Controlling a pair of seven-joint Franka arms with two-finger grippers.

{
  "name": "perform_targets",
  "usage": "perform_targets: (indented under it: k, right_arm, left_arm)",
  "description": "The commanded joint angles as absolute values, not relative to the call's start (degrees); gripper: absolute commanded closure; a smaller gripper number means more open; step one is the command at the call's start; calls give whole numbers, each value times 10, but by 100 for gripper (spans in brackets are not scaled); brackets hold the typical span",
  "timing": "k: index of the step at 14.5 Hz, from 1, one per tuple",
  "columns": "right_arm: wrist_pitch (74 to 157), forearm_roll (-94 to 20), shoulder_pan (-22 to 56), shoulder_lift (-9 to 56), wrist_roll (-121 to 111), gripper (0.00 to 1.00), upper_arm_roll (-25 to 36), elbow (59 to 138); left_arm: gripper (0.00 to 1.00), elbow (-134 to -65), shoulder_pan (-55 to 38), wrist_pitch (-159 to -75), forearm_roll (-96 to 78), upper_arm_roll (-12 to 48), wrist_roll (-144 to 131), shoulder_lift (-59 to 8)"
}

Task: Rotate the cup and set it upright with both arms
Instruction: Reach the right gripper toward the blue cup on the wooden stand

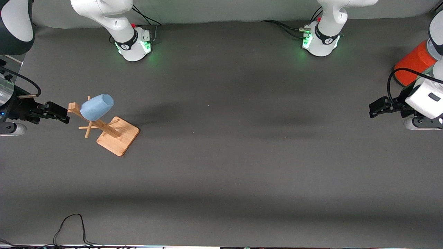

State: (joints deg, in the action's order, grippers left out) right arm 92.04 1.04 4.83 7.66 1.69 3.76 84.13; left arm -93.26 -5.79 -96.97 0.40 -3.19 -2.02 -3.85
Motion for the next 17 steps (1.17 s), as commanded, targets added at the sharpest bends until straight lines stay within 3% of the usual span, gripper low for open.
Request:
perform_targets:
  k: [1,6,8,14,17]
  right_arm:
    - [906,-3,40,79,-7,0,32,823]
    - [904,-5,41,73,-1,0,31,819]
    - [896,-45,44,58,104,0,31,833]
    - [916,-112,54,-20,440,0,31,934]
    - [968,-120,74,-90,579,0,32,1030]
  left_arm:
    - [0,-941,-63,-972,7,-36,-11,-29]
    - [0,-940,-63,-976,7,-36,-11,-30]
    - [0,-940,-62,-977,7,-36,-11,-31]
    - [0,-940,-63,-978,7,-36,-11,-33]
    - [0,-940,-63,-978,7,-36,-11,-35]
